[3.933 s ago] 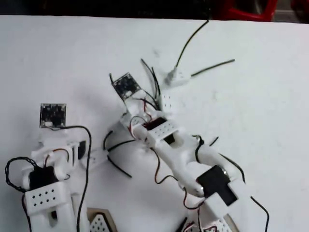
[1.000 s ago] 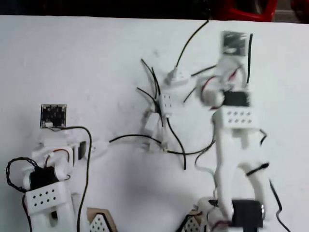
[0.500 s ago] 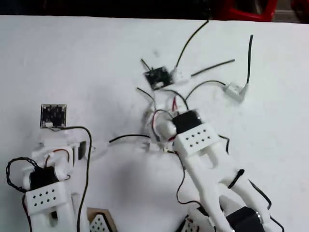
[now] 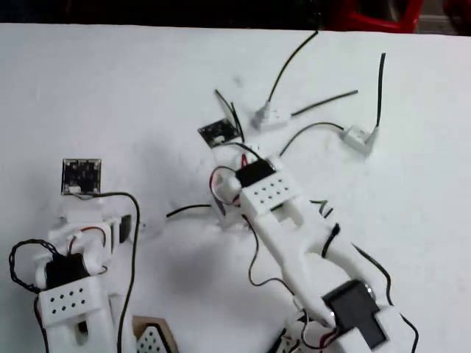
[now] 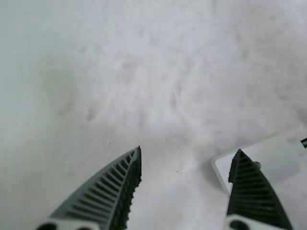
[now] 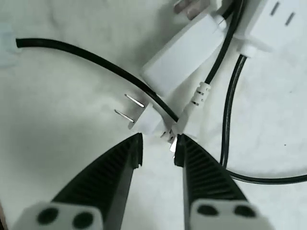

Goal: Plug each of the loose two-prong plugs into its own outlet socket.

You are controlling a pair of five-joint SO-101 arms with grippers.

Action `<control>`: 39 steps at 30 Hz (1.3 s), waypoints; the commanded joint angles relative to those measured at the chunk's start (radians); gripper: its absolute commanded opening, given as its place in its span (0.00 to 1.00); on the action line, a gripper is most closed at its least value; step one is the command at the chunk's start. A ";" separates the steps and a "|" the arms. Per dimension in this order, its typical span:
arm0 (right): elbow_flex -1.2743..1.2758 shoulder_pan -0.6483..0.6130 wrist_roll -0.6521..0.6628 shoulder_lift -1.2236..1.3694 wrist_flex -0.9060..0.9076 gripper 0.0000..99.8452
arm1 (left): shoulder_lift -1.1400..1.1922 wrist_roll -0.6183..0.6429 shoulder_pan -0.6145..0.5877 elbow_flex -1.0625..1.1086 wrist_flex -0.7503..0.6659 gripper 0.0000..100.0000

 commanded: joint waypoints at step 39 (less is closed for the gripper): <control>-0.238 0.107 0.014 0.272 0.067 0.02 | -0.021 0.006 -0.004 0.011 -0.025 0.29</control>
